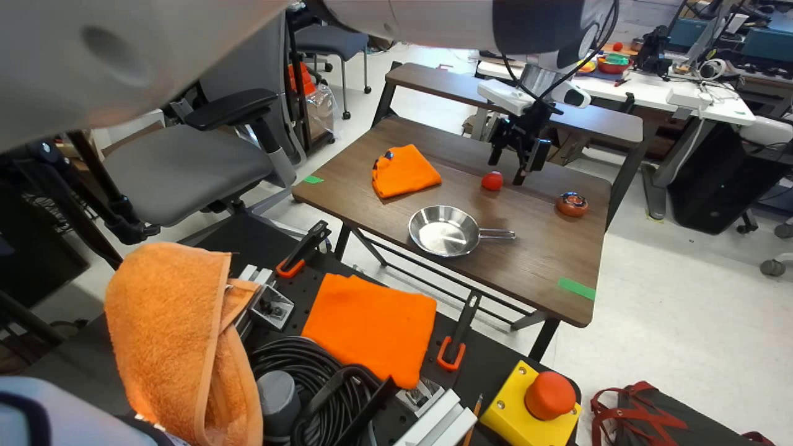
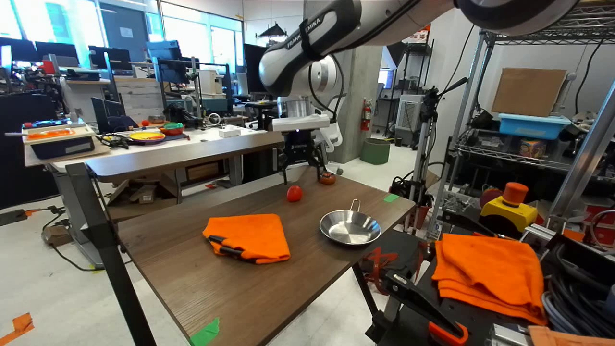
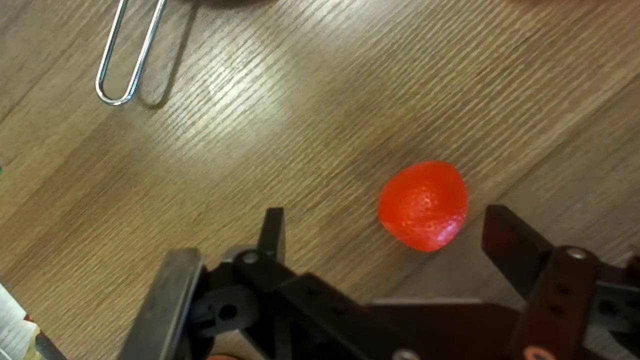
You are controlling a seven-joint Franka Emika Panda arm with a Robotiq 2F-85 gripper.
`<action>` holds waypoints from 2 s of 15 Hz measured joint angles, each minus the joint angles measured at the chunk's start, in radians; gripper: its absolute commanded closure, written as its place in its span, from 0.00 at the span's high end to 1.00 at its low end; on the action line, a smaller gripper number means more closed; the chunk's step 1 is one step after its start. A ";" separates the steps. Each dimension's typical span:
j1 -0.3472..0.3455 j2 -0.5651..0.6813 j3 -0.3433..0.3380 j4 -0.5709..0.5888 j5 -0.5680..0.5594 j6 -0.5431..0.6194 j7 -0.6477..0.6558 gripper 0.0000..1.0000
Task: Put the orange object on the pan
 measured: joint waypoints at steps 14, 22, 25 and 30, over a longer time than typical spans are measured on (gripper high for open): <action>0.016 0.093 0.001 0.195 -0.027 -0.085 0.008 0.22; 0.050 -0.051 0.006 0.029 -0.042 -0.196 -0.151 0.22; 0.094 -0.106 0.005 -0.105 -0.075 -0.186 -0.188 0.22; 0.161 -0.198 0.003 -0.342 -0.118 -0.129 -0.203 0.22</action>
